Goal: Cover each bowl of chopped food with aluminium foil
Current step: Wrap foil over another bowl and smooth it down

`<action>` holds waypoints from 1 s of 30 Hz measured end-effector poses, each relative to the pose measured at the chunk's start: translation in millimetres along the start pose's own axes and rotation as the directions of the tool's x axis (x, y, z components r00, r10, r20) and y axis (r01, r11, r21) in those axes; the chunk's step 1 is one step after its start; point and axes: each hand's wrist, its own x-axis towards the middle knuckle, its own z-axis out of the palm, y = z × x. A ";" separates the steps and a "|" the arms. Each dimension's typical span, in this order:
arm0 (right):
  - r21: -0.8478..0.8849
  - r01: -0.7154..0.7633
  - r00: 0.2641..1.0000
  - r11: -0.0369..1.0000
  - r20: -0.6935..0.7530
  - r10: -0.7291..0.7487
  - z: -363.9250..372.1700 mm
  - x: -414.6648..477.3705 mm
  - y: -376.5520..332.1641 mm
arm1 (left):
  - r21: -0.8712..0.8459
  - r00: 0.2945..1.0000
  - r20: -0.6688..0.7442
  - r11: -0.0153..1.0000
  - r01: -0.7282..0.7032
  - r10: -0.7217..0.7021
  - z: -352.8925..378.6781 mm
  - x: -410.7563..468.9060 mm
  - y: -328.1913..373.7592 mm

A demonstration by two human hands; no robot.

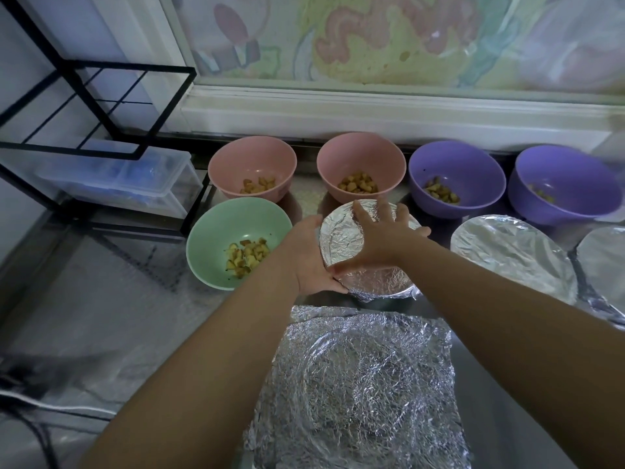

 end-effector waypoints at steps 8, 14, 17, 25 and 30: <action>-0.004 -0.009 1.000 1.000 0.002 0.009 -0.3 -0.7 -1.3 | 0.123 0.999 0.018 0.992 0.026 -0.029 -7.8 9.6 11.8; 0.002 -0.027 1.000 1.000 0.010 0.027 -1.3 0.4 -3.6 | 0.187 0.994 -0.013 0.977 0.105 -0.105 -16.8 26.3 20.1; 0.011 -0.062 0.998 0.998 0.005 0.062 -0.4 -0.9 -5.0 | 0.182 0.992 -0.017 0.976 0.122 -0.121 -17.1 31.4 24.2; 0.118 -0.143 0.988 0.983 0.072 0.136 -10.0 -18.3 10.7 | 0.022 0.950 -0.245 0.981 -0.195 0.194 2.3 11.0 0.2; 0.100 0.174 0.881 0.980 -0.460 -0.110 20.8 -61.5 9.8 | 0.291 0.836 -0.271 0.869 -0.401 0.477 -17.2 16.5 -59.7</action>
